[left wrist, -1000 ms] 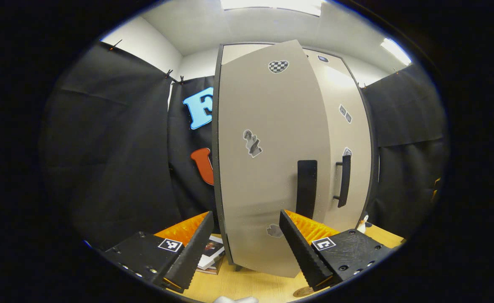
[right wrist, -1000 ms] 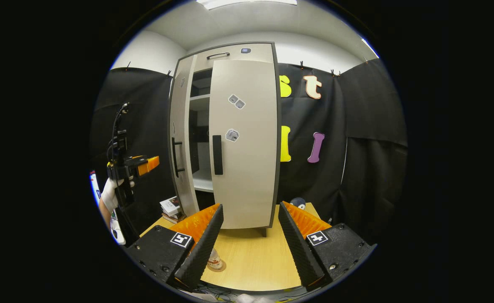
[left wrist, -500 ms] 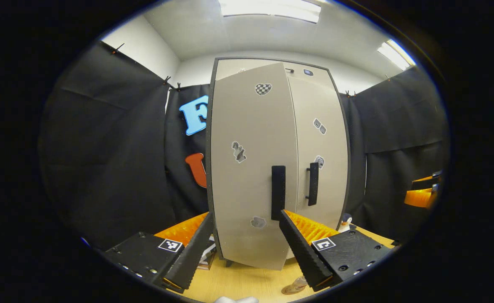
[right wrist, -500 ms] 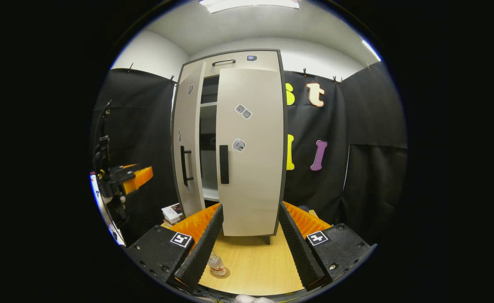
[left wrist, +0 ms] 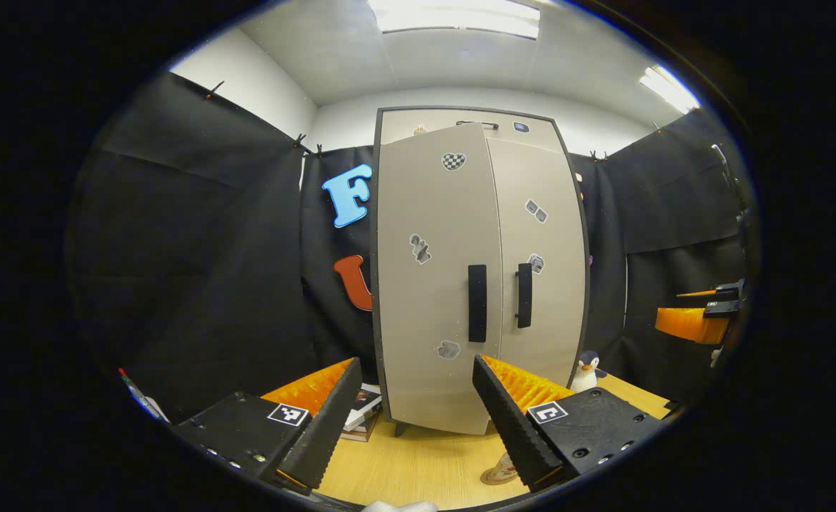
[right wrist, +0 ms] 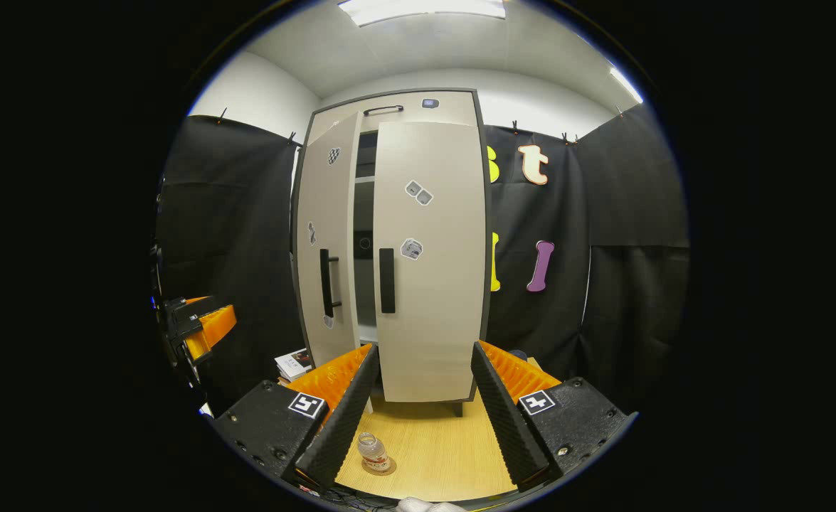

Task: Grasp the bottle in the cabinet with the left hand and place it on the coaster, then close the right door with the right hand and the left door with the left hand.

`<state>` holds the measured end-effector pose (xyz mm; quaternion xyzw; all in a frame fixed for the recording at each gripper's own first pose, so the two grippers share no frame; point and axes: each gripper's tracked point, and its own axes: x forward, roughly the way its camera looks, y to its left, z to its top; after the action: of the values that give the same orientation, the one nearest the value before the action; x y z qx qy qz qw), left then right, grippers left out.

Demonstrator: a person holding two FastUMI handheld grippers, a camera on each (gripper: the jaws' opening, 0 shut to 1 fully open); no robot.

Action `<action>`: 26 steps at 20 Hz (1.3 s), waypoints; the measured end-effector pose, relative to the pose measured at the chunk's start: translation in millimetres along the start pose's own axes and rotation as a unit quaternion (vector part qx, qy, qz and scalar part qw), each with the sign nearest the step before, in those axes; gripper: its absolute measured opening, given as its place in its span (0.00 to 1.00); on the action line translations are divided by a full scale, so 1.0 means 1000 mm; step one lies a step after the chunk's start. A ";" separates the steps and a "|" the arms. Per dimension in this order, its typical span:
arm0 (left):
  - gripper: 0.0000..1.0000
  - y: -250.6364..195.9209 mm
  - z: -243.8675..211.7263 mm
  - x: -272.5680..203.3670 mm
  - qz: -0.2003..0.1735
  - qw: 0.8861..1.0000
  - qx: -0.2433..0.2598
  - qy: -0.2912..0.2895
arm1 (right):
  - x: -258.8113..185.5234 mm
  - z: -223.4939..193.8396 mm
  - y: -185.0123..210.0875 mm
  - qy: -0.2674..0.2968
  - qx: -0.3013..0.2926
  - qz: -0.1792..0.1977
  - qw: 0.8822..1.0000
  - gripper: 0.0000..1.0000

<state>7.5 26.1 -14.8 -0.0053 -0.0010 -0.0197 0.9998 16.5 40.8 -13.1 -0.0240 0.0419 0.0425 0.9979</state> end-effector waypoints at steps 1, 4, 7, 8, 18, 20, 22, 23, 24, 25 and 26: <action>0.95 0.002 -0.002 -0.003 0.002 1.000 0.000 0.004 | 0.000 -0.002 0.002 0.000 -0.001 0.001 1.000 0.82; 0.95 0.012 -0.002 -0.007 0.013 1.000 -0.009 0.008 | -0.001 0.000 0.004 -0.005 -0.001 -0.002 1.000 0.82; 0.96 0.018 -0.002 -0.011 0.021 1.000 -0.014 0.008 | -0.003 0.002 0.003 -0.012 -0.009 -0.009 1.000 0.82; 0.96 0.017 -0.002 -0.012 0.021 1.000 -0.013 0.009 | -0.004 0.002 0.004 -0.013 -0.009 -0.009 1.000 0.82; 0.96 0.008 -0.001 -0.009 0.002 1.000 -0.013 0.009 | -0.012 -0.006 -0.002 -0.009 -0.005 -0.023 1.000 0.82; 0.96 0.007 -0.002 -0.009 0.000 1.000 -0.012 0.011 | -0.014 -0.007 -0.004 -0.010 -0.007 -0.027 1.000 0.81; 0.96 0.006 -0.005 -0.007 -0.004 1.000 -0.011 0.015 | -0.014 -0.009 -0.005 -0.009 -0.007 -0.028 1.000 0.81; 0.96 0.006 -0.007 -0.006 -0.005 1.000 -0.009 0.017 | -0.014 -0.009 -0.005 -0.008 -0.006 -0.029 1.000 0.82; 0.96 0.005 -0.008 -0.006 -0.007 1.000 -0.008 0.018 | -0.014 -0.010 -0.005 -0.007 -0.006 -0.030 1.000 0.81; 0.96 0.003 -0.009 -0.006 -0.009 1.000 -0.007 0.019 | -0.013 -0.011 -0.005 -0.005 -0.007 -0.030 1.000 0.81; 0.96 0.004 -0.008 -0.006 -0.009 1.000 -0.007 0.018 | -0.013 -0.013 -0.005 -0.004 -0.007 -0.031 0.999 0.81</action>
<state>2.1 30.7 -23.2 -0.0123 0.0173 -0.0285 0.9994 2.7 34.0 -24.4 -0.0325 0.0369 0.0122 0.9987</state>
